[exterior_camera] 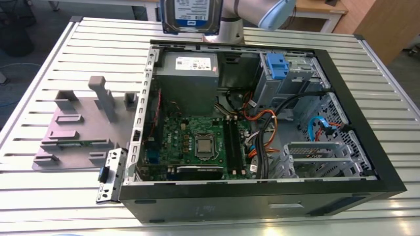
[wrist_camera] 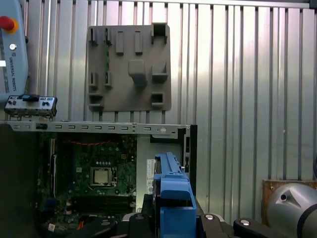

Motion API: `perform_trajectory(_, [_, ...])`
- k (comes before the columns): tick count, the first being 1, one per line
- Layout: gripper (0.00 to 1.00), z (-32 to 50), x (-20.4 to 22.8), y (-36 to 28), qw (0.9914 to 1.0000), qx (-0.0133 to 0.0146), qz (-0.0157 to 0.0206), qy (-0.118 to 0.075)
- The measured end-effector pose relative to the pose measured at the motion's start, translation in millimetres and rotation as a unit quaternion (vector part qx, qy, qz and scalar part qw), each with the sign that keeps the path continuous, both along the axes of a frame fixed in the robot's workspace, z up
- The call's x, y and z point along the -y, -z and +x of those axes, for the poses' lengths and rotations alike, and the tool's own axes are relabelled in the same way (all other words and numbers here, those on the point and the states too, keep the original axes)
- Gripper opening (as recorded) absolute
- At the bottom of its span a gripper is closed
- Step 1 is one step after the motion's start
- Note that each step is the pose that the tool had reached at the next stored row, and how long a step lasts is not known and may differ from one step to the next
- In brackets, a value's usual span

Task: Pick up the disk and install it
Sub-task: 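Pick up the disk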

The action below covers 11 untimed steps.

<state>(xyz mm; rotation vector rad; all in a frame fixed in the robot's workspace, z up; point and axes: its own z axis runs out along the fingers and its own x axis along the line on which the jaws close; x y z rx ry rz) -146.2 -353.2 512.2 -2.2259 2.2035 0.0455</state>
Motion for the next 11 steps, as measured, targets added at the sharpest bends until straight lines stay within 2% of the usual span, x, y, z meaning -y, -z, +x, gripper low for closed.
perform_trajectory(11, [0.36, 3.7, 0.0, 0.2, 1.0, 0.0, 0.0, 0.0])
